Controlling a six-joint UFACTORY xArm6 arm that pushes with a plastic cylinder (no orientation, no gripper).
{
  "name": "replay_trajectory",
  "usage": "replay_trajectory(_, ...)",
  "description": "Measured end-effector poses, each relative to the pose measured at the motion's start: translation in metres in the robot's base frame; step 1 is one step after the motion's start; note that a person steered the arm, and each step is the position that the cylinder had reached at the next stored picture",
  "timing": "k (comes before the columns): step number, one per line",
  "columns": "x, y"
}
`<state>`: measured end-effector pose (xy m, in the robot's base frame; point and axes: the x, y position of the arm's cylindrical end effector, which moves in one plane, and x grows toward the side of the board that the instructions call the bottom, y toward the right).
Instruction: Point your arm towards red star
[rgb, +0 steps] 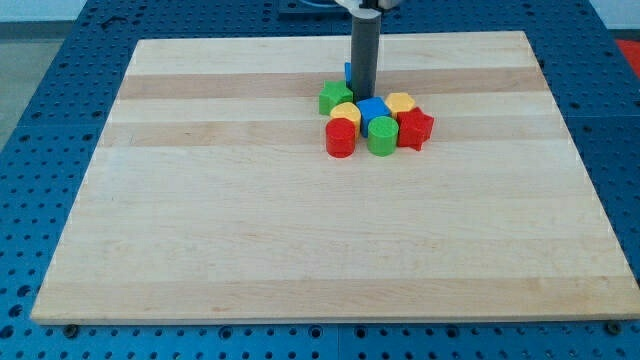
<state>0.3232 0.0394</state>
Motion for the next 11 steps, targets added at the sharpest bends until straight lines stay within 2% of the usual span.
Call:
replay_trajectory(2,-0.027,0.023)
replay_trajectory(5,-0.027,0.098)
replay_trajectory(6,-0.014,0.132)
replay_trajectory(8,0.047,0.161)
replay_trajectory(11,0.052,0.140)
